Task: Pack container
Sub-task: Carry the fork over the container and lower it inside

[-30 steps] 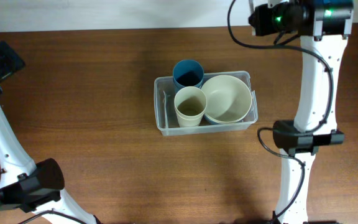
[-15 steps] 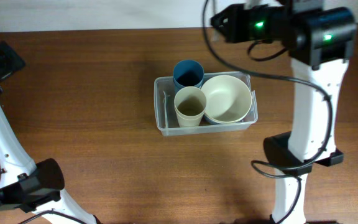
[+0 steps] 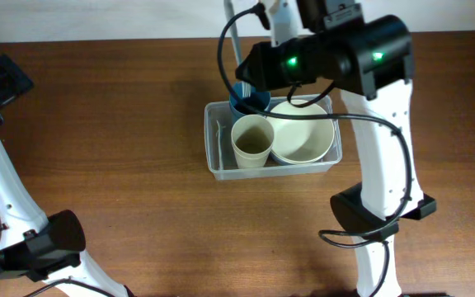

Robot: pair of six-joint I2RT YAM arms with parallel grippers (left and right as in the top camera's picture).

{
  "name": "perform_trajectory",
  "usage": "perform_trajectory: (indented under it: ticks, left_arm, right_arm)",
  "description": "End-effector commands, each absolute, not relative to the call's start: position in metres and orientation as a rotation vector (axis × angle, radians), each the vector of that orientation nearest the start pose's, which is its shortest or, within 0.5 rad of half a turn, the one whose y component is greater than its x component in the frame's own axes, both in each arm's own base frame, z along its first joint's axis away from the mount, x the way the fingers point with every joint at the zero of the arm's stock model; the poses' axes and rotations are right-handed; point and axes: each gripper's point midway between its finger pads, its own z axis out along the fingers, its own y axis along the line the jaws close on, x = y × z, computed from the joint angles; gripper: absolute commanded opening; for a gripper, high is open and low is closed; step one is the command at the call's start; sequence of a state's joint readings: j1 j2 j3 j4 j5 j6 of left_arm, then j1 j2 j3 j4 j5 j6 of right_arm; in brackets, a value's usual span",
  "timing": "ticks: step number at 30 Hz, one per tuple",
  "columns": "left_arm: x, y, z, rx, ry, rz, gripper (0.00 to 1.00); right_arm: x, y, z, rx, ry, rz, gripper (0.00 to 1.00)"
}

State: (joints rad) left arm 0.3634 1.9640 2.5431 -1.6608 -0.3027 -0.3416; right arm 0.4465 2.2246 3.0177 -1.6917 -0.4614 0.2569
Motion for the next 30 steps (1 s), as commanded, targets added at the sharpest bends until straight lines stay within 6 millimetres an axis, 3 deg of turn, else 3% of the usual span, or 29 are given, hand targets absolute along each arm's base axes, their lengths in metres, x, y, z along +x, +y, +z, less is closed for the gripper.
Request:
perform_trajectory:
  ticks: [1, 12, 17, 22, 30]
  left_arm:
    - [0.361, 0.195, 0.325, -1.028, 2.441, 0.408, 1.0]
    - [0.361, 0.195, 0.325, -1.028, 2.441, 0.408, 1.0]
    - [0.361, 0.195, 0.325, -1.028, 2.441, 0.408, 1.0]
    - [0.361, 0.195, 0.325, -1.028, 2.441, 0.408, 1.0]
    - [0.361, 0.195, 0.325, -1.028, 2.441, 0.408, 1.0]
  right_arm:
    - [0.369, 0.276, 0.346, -0.496, 2.55, 0.846, 0.09]
    - [0.379, 0.288, 0.298, -0.446, 2.698, 0.823, 0.07]
    - [0.385, 0.3, 0.296, -0.372, 2.691, 0.844, 0.07]
    - [0.392, 0.298, 0.291, -0.156, 2.736, 0.815, 0.07]
    - [0.378, 0.325, 0.278, -0.141, 2.775, 0.784, 0.11]
